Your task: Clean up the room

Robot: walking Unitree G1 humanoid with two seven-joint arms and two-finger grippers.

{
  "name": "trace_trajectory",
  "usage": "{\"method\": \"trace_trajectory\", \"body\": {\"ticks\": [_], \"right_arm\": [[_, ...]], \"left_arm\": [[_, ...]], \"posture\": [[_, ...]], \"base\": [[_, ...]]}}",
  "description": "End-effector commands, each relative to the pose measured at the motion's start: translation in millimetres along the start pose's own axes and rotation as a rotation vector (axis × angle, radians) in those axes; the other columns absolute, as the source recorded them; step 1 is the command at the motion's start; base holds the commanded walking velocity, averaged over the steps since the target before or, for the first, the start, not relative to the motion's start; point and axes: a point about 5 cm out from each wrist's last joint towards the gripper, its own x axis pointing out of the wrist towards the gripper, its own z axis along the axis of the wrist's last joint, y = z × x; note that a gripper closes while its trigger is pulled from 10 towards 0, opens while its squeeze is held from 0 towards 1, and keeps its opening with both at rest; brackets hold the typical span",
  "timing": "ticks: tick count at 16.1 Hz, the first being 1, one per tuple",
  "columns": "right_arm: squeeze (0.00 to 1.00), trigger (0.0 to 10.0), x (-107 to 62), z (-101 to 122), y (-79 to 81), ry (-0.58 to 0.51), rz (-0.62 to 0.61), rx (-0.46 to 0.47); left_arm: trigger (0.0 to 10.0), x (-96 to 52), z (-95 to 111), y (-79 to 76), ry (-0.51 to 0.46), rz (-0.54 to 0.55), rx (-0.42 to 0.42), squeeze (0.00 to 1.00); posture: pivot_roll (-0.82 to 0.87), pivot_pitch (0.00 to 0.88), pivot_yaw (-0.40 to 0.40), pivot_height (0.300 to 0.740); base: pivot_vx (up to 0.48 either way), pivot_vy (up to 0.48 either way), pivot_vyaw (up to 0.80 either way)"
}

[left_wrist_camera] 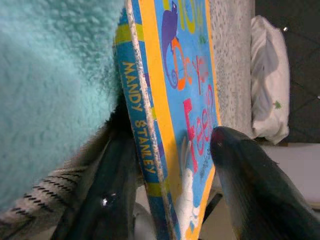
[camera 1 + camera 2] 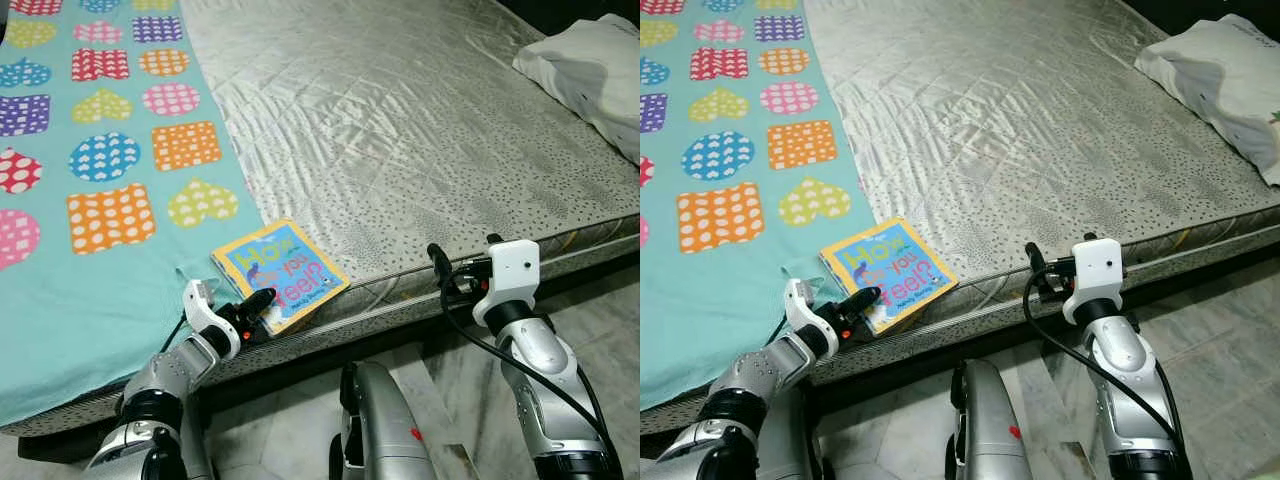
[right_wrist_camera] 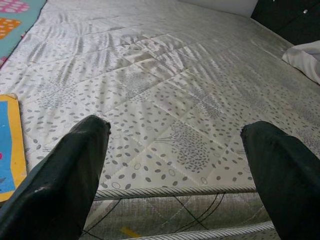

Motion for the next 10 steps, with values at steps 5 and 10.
{"method": "trace_trajectory", "body": {"ticks": [5,10], "right_arm": [[0.0,10.0,1.8,5.7,0.2,-0.028,-0.003,-0.011],[0.0,10.0,4.9,7.4,1.1,-0.038,-0.004,-0.009]], "left_arm": [[10.0,2.8,-14.4,5.4,0.073,0.038,0.01,0.0],[0.0,4.1,-8.9,1.0,0.045,-0.037,-0.125,0.0]], "posture": [[-0.2,0.132,-0.12,0.54],[-0.2,0.121,-0.119,0.54]], "base": [[0.0,0.0,0.0],[0.0,0.0,0.0]]}}
